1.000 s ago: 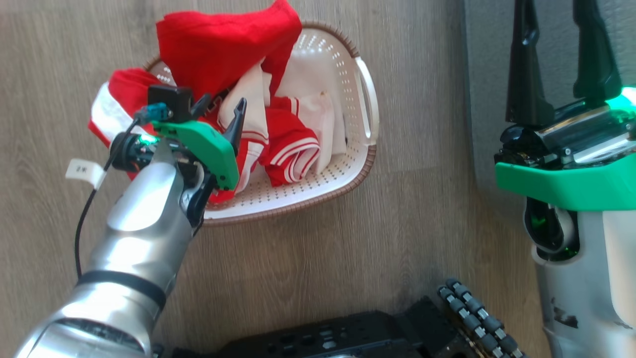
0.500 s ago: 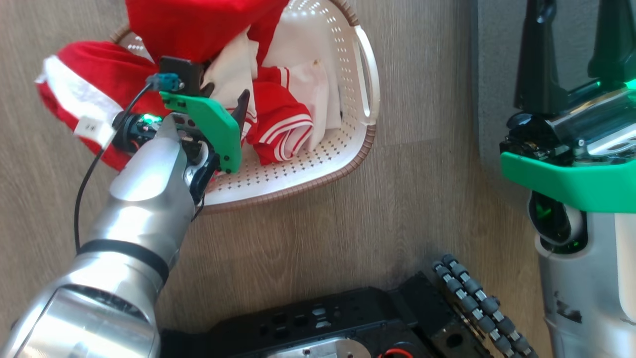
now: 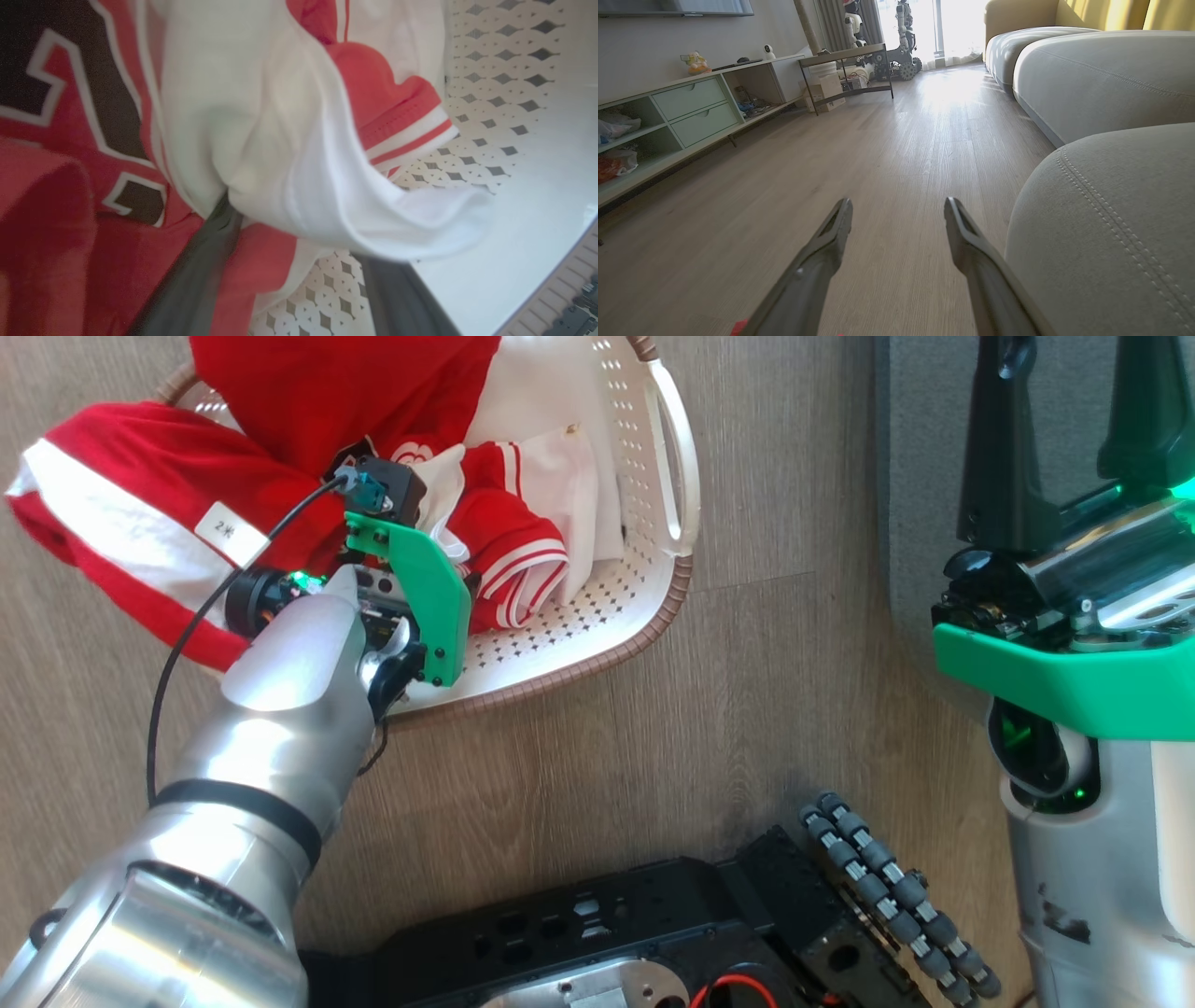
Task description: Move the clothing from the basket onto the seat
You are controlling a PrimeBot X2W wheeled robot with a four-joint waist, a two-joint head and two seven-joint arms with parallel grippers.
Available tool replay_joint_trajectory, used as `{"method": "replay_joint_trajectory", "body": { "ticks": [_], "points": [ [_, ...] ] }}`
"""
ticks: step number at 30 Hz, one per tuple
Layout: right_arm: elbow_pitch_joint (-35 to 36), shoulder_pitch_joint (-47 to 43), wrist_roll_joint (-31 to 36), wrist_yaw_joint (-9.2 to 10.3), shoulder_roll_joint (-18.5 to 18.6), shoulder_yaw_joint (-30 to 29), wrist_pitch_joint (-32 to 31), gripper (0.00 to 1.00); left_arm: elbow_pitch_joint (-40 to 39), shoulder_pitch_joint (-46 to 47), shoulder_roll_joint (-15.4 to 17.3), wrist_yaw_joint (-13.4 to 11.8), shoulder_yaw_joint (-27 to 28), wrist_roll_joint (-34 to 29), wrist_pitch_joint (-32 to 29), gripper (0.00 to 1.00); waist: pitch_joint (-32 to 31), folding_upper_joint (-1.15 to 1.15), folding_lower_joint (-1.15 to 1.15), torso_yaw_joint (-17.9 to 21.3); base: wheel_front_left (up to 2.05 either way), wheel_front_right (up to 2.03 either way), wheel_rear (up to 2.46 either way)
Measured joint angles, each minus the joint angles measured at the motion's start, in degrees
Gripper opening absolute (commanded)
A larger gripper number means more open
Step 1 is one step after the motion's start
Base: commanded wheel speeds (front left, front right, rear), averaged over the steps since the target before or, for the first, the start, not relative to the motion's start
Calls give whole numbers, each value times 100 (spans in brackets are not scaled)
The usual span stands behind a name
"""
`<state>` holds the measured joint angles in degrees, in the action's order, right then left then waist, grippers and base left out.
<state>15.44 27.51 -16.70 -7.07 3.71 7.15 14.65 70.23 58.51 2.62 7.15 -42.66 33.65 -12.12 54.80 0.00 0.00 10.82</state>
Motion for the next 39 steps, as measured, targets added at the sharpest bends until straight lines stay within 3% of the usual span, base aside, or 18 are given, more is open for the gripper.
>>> {"method": "replay_joint_trajectory", "body": {
  "ticks": [11, 12, 13, 14, 27, 39],
  "points": [
    [-7, 4, -23, 0, -2, 1, 0, 100, -16, 124, 99, 0, -408, 302, -299, 100, 20, 0, 0, 62, 0, 0, 0],
    [-10, 4, -36, 0, -2, 1, 0, 100, -42, 121, 110, 0, -447, 345, -289, 76, 9, 0, 0, 63, 0, 0, 0],
    [-15, 4, -40, 0, -2, 4, 0, 100, -70, 116, 119, 0, -476, 383, -272, 29, -3, 0, 0, 66, 0, 0, 0],
    [-23, 4, -44, 0, -2, 8, 0, 100, -104, 110, 127, 0, -501, 416, -235, 0, -17, 0, 0, 71, 0, 0, 0],
    [-171, 1, -44, 0, -3, -11, 0, 100, -415, -43, 226, 0, -850, 943, 416, 0, -460, 0, 0, -2, 0, 0, 0],
    [-575, -291, -42, 0, -5, -34, 0, 100, -1087, -864, 258, 0, -1412, 1502, 1426, 0, -1577, 0, 0, -194, 0, 0, 0]
  ]
}}
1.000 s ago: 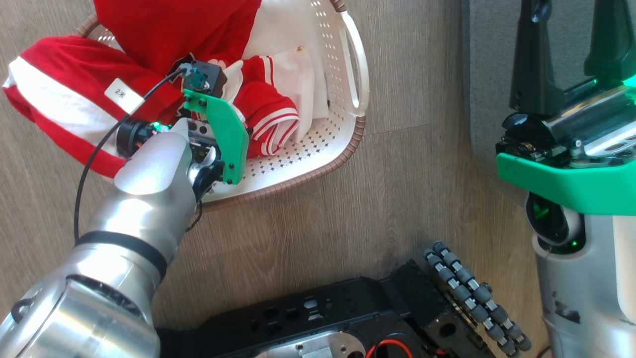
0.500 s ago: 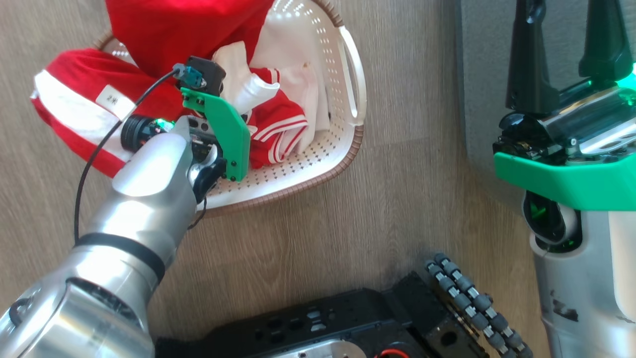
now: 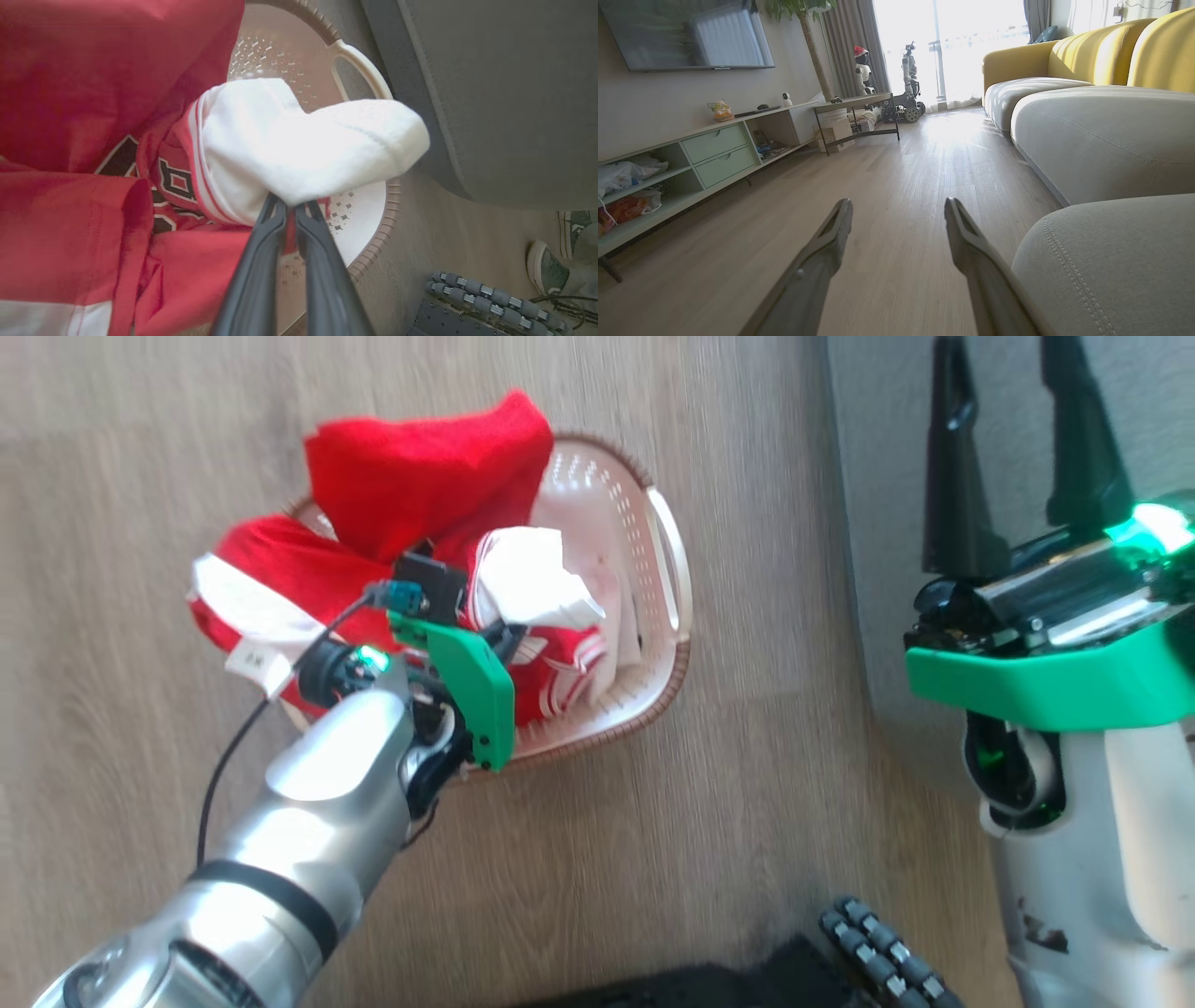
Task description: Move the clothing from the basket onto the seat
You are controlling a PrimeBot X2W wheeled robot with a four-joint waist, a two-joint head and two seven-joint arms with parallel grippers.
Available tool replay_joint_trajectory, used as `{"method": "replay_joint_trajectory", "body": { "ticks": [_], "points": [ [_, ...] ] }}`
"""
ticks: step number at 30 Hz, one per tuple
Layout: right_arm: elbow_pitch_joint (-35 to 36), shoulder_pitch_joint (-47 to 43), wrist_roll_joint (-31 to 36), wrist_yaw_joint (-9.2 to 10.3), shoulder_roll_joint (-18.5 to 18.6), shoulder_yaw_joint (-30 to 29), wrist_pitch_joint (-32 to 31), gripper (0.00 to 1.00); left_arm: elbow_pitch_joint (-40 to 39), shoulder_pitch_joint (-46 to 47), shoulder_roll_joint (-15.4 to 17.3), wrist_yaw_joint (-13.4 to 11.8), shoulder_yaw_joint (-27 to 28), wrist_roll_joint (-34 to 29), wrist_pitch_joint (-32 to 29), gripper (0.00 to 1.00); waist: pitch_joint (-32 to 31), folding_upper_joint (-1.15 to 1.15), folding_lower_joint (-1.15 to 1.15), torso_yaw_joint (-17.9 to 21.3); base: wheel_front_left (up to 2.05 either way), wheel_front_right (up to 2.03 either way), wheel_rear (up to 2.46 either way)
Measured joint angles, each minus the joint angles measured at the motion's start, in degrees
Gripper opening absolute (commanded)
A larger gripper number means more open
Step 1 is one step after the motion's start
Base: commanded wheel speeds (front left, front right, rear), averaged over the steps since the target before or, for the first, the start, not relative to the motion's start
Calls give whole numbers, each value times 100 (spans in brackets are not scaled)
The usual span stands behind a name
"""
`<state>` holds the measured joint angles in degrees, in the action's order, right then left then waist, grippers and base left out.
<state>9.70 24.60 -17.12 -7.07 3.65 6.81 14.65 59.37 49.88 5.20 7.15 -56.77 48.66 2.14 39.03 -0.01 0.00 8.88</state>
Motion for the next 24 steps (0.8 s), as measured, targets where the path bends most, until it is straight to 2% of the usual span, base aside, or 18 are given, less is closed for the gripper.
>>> {"method": "replay_joint_trajectory", "body": {
  "ticks": [11, 21, 24],
  "points": [
    [-355, -576, -64, 0, 121, 48, 0, 100, -516, -696, 234, -1, -186, 594, 795, 0, -1416, 0, 0, -226, 0, 0, 0],
    [-570, -1077, -197, 0, 243, 60, 0, 100, -1291, -900, 488, -11, -52, 517, 1165, 0, -2439, 0, 0, -457, 0, 0, 0],
    [-595, -1258, -211, 0, 246, 37, 0, 100, -1667, -934, 625, -131, -9, 348, 1166, 0, -2682, 0, 0, -535, 0, 0, 0]
  ]
}}
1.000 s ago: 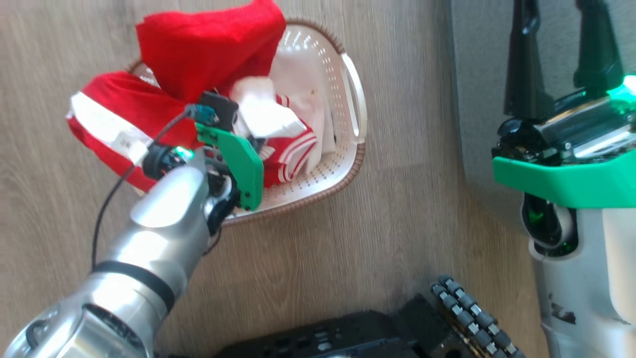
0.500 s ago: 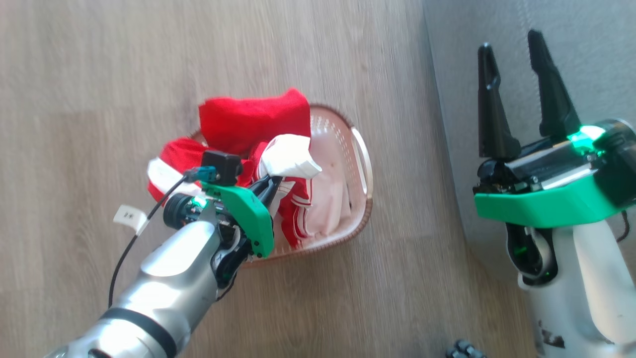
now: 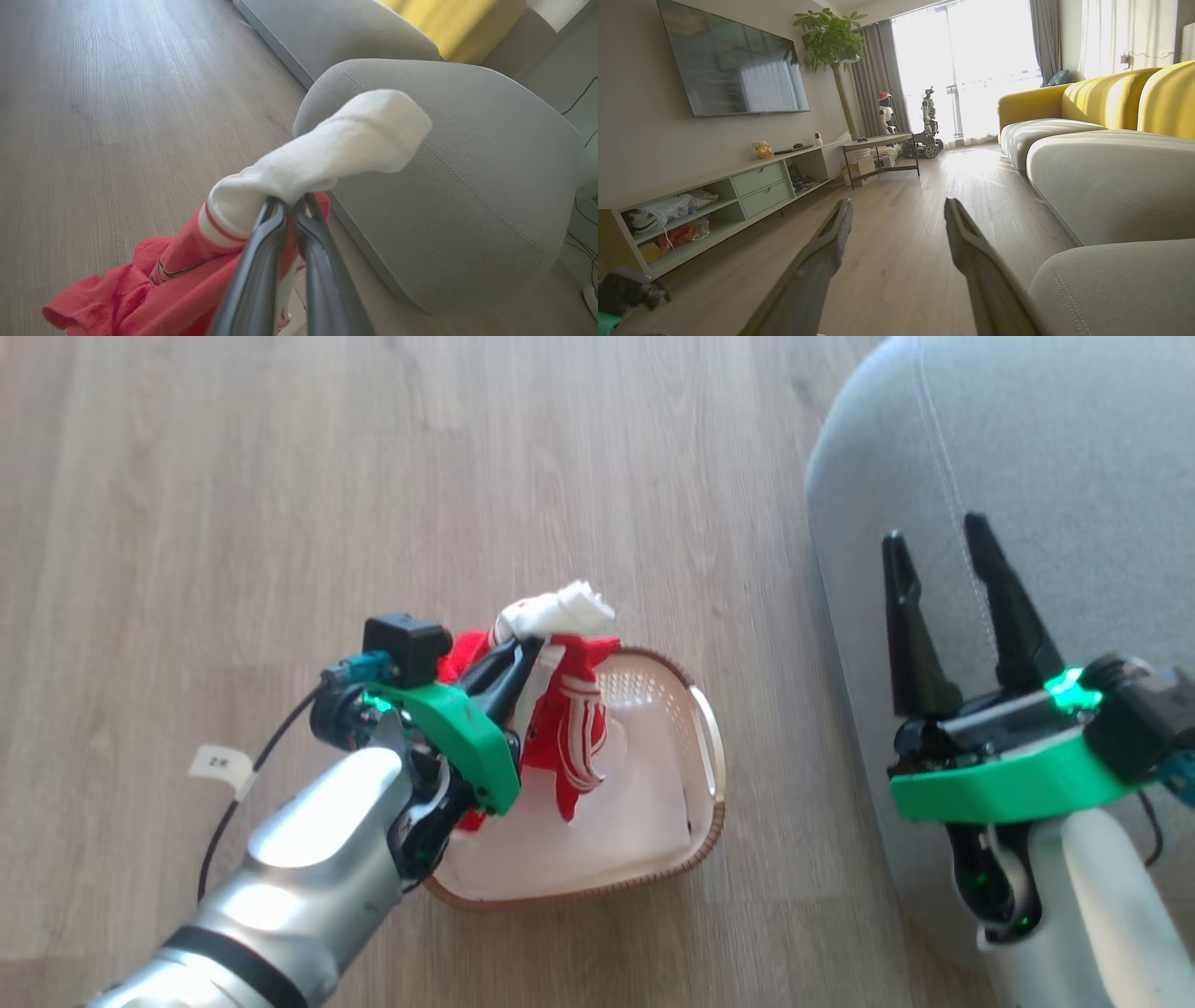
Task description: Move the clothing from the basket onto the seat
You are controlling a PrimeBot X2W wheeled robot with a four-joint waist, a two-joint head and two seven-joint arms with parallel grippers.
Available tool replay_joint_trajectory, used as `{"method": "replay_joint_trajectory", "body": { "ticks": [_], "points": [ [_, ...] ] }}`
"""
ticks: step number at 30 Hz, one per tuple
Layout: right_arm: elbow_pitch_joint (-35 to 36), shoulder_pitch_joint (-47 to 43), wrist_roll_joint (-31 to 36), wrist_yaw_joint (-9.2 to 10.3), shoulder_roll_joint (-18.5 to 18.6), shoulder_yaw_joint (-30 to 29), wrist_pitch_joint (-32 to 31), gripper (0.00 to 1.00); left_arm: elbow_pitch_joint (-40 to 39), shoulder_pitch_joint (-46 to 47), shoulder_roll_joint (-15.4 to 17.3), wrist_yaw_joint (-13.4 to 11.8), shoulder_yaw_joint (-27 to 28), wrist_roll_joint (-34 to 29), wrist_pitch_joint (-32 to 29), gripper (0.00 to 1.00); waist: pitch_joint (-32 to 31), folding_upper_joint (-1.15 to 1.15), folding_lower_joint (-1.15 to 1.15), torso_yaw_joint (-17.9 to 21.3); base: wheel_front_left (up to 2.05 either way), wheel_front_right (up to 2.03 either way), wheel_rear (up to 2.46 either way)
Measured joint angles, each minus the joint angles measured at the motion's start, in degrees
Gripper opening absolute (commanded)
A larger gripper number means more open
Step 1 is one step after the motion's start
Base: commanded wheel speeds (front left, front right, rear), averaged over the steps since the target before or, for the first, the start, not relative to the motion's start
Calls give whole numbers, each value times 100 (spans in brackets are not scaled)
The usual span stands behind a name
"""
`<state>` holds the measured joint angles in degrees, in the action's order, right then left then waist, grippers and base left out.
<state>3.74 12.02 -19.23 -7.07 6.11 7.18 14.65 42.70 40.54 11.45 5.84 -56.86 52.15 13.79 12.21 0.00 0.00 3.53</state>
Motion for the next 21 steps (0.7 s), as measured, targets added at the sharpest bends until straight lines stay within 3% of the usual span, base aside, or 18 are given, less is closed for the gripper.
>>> {"method": "replay_joint_trajectory", "body": {
  "ticks": [12, 21],
  "points": [
    [-220, -464, -153, 0, -12, 232, -1, 100, -1922, -31, 569, -660, 237, -36, -156, 0, -804, 0, 0, -143, 0, 0, 0],
    [-285, -491, -309, 0, -3, 489, -1, 100, -2964, -41, 812, -1049, 376, -36, -527, 0, -1026, 0, 0, -73, 0, 0, 0]
  ]
}}
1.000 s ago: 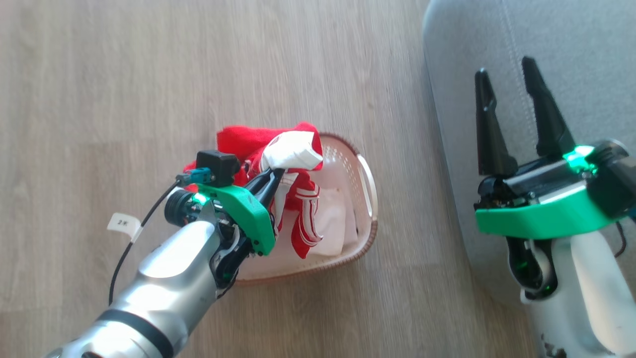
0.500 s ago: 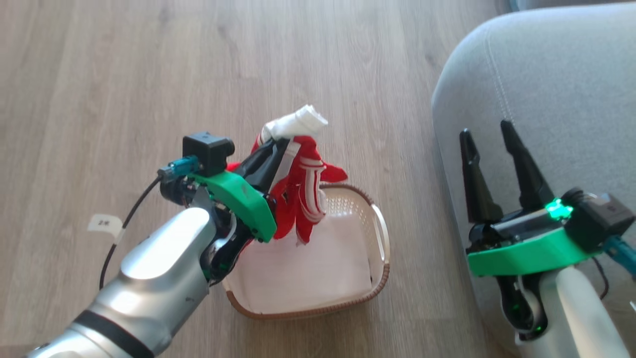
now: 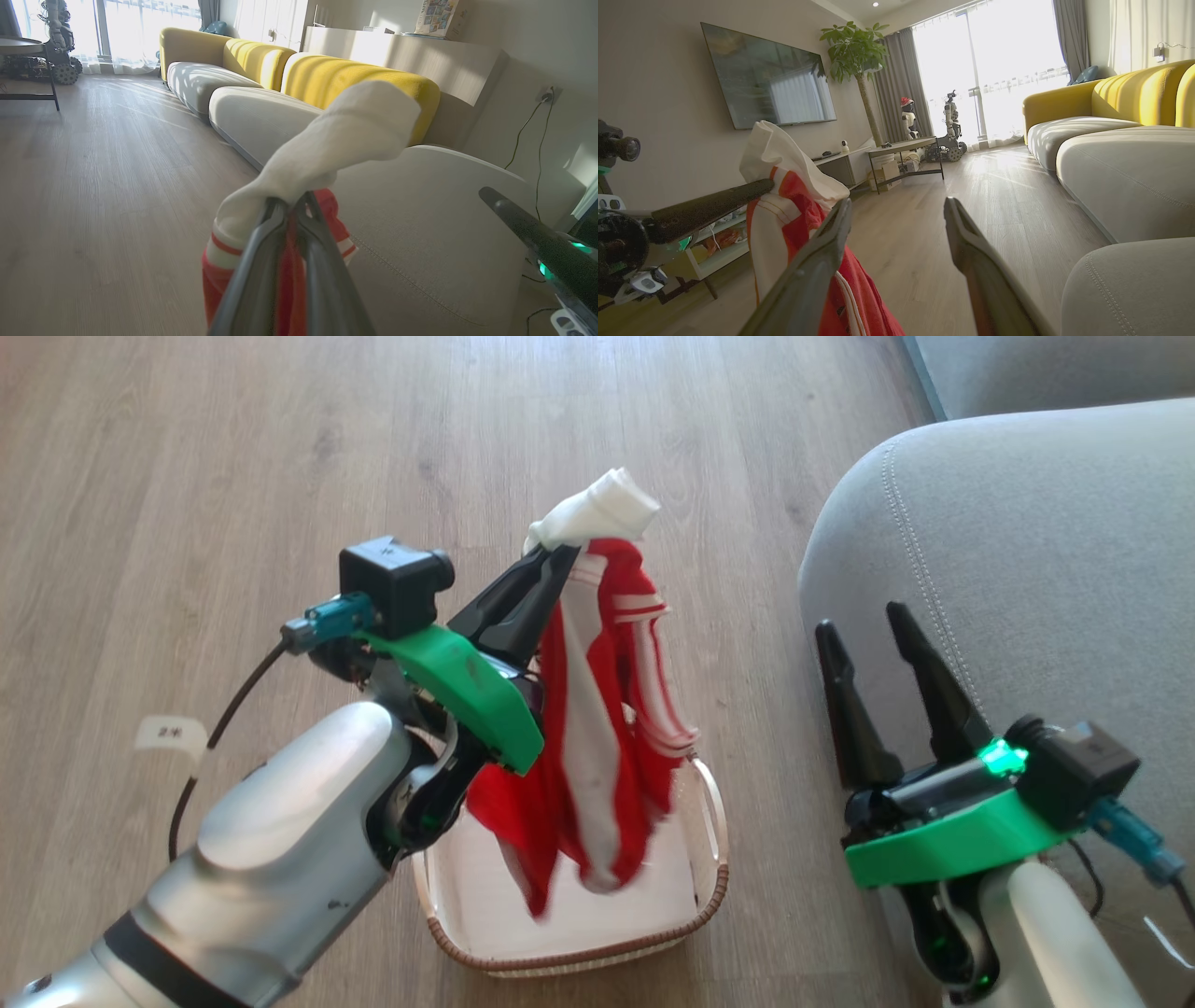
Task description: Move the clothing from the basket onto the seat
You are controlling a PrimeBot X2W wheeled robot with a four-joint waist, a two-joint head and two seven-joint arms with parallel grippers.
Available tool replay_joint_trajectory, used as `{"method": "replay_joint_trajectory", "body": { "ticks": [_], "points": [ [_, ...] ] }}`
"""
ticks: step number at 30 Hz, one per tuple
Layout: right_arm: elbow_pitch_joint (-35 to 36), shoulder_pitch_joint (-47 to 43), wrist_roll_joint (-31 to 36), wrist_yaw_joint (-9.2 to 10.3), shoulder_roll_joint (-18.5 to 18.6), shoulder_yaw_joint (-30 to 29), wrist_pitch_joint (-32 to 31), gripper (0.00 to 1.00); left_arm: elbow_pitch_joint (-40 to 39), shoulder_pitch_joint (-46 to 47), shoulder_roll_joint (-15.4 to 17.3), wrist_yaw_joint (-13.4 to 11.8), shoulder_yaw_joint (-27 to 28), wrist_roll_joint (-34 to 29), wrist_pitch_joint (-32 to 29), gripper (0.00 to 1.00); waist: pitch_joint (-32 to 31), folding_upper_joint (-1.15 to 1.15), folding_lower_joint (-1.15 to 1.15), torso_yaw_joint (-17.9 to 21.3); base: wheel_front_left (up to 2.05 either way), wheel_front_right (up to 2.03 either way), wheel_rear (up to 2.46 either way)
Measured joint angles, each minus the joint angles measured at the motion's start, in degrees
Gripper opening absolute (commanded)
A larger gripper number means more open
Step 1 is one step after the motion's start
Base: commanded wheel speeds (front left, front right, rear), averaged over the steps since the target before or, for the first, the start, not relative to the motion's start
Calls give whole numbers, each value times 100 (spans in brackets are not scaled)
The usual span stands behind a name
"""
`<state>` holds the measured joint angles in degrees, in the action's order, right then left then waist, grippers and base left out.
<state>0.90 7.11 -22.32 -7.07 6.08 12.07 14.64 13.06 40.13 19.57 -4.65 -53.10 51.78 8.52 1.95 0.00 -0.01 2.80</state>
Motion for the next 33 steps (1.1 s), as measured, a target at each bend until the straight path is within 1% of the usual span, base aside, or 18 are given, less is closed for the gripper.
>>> {"method": "replay_joint_trajectory", "body": {
  "ticks": [7, 11, 16, 18, 22, 24, 29, 33],
  "points": [
    [-96, -96, -88, 0, 135, 186, 0, 100, -357, 118, 26, -141, 13, 0, -131, 0, 15, 0, 0, 64, 0, 0, 0],
    [-122, -96, -151, 0, 182, 359, 0, 100, -434, 149, 31, -189, 14, 0, -147, 0, 12, 0, 0, 80, 0, 0, 0],
    [-137, -93, -257, 0, 343, 634, -3, 100, -530, 225, 35, -200, 24, 0, -207, 0, 1, 0, 0, 65, 0, 0, 0],
    [-141, -83, -325, 0, 379, 814, -33, 100, -519, 260, 35, -200, 27, 1, -247, 0, 7, 0, 0, 52, 0, 0, 0],
    [-213, -25, -410, 0, 497, 1377, -168, 100, -423, 444, 25, -193, 41, 1, -292, 0, 39, 0, 0, 28, 0, 0, 0],
    [-334, 70, -445, 0, 498, 1597, -213, 100, -341, 545, 8, -191, 43, 1, -297, 0, 55, 0, 0, 8, 0, 0, 0],
    [-797, 528, -465, 0, 439, 1939, -335, 100, -258, 763, -101, -133, 24, 0, -342, 0, 88, 0, 0, -83, 0, 0, 0],
    [-1194, 740, -497, 0, 276, 2069, -445, 100, -201, 834, -197, -83, -9, -12, -391, 0, 77, 0, 0, -160, 0, 0, 0]
  ]
}}
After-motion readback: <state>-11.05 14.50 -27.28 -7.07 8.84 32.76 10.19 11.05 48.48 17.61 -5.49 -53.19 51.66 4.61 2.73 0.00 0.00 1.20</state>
